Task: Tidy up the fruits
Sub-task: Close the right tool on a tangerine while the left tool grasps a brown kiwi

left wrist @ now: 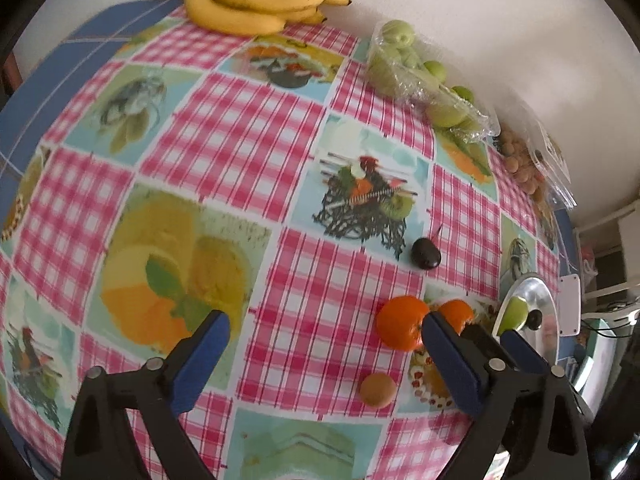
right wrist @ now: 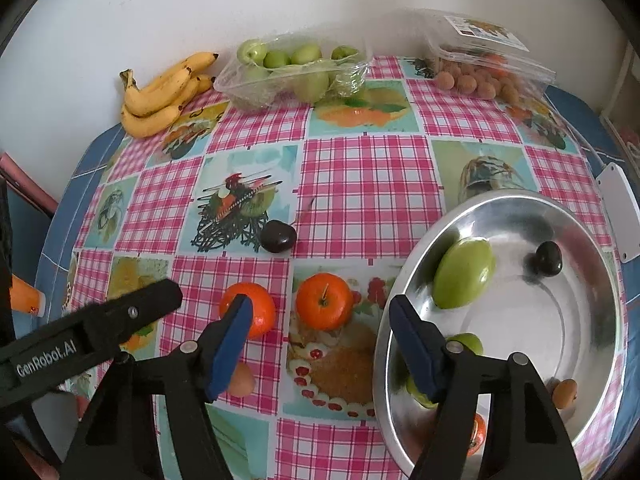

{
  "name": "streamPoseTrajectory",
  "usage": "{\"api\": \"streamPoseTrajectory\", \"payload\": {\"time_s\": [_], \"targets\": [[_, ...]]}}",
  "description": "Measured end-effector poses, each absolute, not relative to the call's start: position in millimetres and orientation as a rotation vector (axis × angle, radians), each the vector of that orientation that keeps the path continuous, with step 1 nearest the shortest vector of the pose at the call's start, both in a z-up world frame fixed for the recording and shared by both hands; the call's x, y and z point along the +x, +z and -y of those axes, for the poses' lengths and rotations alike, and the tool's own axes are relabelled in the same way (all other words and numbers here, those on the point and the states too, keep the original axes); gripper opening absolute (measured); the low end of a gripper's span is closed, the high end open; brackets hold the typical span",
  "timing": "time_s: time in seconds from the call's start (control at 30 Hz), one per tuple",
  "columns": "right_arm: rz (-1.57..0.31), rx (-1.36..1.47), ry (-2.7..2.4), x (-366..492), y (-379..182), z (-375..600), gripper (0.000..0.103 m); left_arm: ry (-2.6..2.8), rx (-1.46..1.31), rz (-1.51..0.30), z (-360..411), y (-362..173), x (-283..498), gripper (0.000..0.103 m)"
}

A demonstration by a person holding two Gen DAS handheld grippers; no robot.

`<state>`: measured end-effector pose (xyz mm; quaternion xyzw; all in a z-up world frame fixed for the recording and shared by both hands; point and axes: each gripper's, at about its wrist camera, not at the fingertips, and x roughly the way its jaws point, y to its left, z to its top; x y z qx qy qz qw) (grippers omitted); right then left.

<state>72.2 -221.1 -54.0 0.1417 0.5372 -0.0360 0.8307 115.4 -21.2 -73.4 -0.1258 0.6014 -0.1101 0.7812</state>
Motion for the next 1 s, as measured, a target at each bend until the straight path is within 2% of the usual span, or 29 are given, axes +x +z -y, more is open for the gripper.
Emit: {"api": "streamPoseTrajectory", "payload": {"time_s": [0.07,0.43,0.53,0.67,1.0], "targets": [[-1.144,0.305,-0.075,72.4,-55.5,221.2,0.057,-0.248,-0.261,-1.304,21.5,-74.0,111.3,0.093],[-1.142,0.342,-0.086,72.0,-58.8,225.7,0.047,-0.327,-0.188,-1.313,35.6,-71.8,86.6,0.076],[-1.144,0.350,-0.091,73.7,-62.2,227.0,0.041,-0.358,-0.156,-1.327,44.0,-74.8,80.5,0.072],[-1.150,0.347,-0.085,77.7,-66.8,225.9,0.041,-0.390,-0.127,-1.344,55.7,-79.9,76.3,0.068],[-1.163,0.323,-0.099,84.6,-76.3,223.8,0.040,-0.429,-0.056,-1.372,72.4,-90.9,68.4,0.041]]}}
